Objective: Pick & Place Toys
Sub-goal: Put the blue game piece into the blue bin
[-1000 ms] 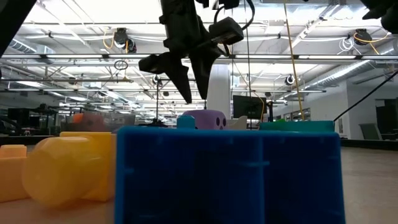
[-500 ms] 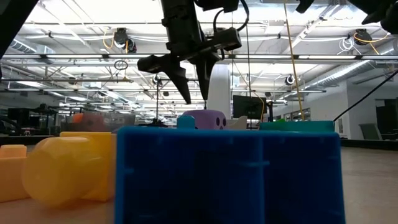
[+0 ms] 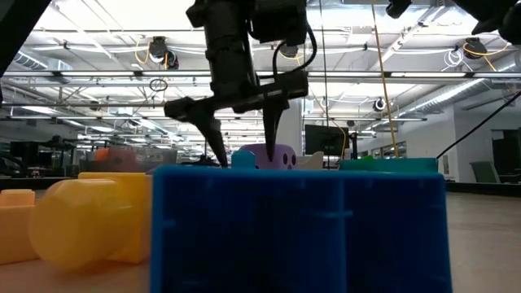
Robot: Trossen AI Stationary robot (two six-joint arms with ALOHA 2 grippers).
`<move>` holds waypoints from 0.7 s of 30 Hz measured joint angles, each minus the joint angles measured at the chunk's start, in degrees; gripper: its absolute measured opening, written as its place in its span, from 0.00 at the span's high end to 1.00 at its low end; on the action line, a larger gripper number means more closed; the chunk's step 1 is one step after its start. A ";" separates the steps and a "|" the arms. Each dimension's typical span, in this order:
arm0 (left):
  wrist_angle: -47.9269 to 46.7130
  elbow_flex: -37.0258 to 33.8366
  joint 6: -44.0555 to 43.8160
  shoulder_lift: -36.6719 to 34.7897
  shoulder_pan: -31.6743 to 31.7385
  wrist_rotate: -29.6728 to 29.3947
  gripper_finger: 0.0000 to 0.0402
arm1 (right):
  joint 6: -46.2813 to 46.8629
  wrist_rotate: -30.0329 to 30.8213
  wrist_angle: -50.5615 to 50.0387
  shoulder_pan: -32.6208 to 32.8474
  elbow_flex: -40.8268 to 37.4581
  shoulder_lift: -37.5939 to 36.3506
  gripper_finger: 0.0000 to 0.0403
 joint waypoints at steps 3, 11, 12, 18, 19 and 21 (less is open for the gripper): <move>3.34 -1.99 -1.66 -0.09 -0.02 0.12 0.25 | 0.04 -1.38 -0.91 -0.02 0.00 0.02 0.06; 6.78 -7.23 -7.28 -0.04 1.03 0.86 0.31 | 0.06 -3.11 -1.13 -0.05 0.00 0.01 0.06; 6.91 -7.74 -7.72 -0.03 1.16 1.15 0.34 | 0.04 -3.17 -1.09 -0.05 0.00 0.01 0.06; 9.89 -8.95 -8.12 -0.04 1.63 1.19 0.47 | -0.38 -3.38 -1.67 -0.05 0.00 0.01 0.06; 10.30 -9.14 -7.94 -0.09 1.67 1.19 0.48 | -0.61 -3.49 -1.94 -0.05 0.00 0.01 0.06; 10.97 -9.42 -7.45 -0.13 1.90 1.26 0.48 | -1.43 -4.23 -2.21 -0.05 0.00 0.04 0.06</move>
